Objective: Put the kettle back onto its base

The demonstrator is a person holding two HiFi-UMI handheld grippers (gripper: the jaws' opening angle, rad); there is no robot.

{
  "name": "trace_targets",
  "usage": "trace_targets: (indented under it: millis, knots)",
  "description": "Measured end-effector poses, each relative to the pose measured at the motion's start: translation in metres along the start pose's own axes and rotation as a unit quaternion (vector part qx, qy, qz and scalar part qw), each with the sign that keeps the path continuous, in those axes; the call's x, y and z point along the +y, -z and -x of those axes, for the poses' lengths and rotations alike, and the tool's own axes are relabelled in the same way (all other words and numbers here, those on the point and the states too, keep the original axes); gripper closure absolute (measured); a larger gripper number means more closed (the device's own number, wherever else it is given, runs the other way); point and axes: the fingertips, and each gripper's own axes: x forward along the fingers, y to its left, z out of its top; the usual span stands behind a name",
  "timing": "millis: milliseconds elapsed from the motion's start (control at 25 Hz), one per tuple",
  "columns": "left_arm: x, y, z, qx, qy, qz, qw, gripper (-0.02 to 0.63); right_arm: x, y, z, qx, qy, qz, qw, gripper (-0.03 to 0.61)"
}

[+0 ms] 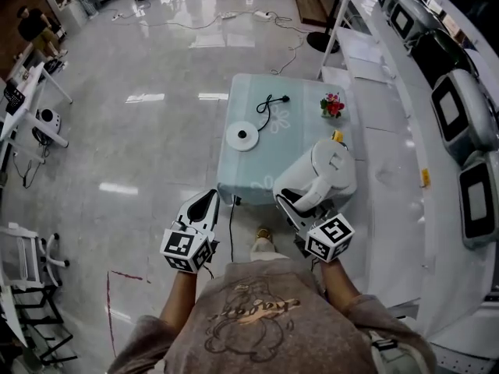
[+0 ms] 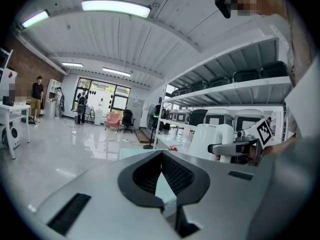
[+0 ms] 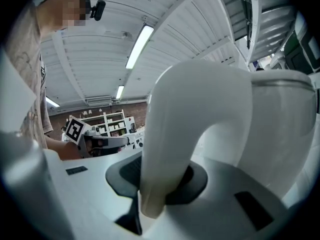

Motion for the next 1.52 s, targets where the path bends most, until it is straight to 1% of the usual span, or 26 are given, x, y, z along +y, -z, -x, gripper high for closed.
trace_targets:
  millis: [120,360,520,680,800,960,1160,1520]
  knots:
    - [0.013,-0.005,-0.026,0.001,-0.016,-0.003,0.9999,0.592,-0.027,-0.006,-0.02,0.01,-0.015,0.012,1.0,0.492]
    - [0.028,-0.011,-0.07,0.004,-0.045,0.005,0.999,0.592,-0.068,-0.02,-0.054,0.019,-0.045,0.01,0.999,0.492]
    - [0.036,-0.009,-0.09,0.009,-0.059,0.011,0.9981,0.592,-0.087,-0.023,-0.073,0.024,-0.066,0.014,0.997,0.492]
    - [0.041,-0.012,-0.104,0.011,-0.067,0.019,0.9975,0.592,-0.101,-0.025,-0.087,0.03,-0.077,0.015,0.996,0.492]
    - [0.052,-0.008,-0.108,0.012,-0.074,0.011,0.9971,0.592,-0.104,-0.028,-0.099,0.032,-0.083,0.02,0.996,0.492]
    - [0.062,-0.012,-0.119,0.014,-0.069,0.019,0.9973,0.592,-0.102,-0.037,-0.113,0.027,-0.095,0.027,0.995,0.492]
    - [0.071,-0.017,-0.139,0.018,-0.058,0.018,0.998,0.592,-0.11,-0.048,-0.13,0.026,-0.105,0.041,0.993,0.492]
    - [0.101,-0.015,-0.16,0.021,-0.052,0.017,0.9983,0.592,-0.121,-0.051,-0.171,0.032,-0.113,0.06,0.991,0.492]
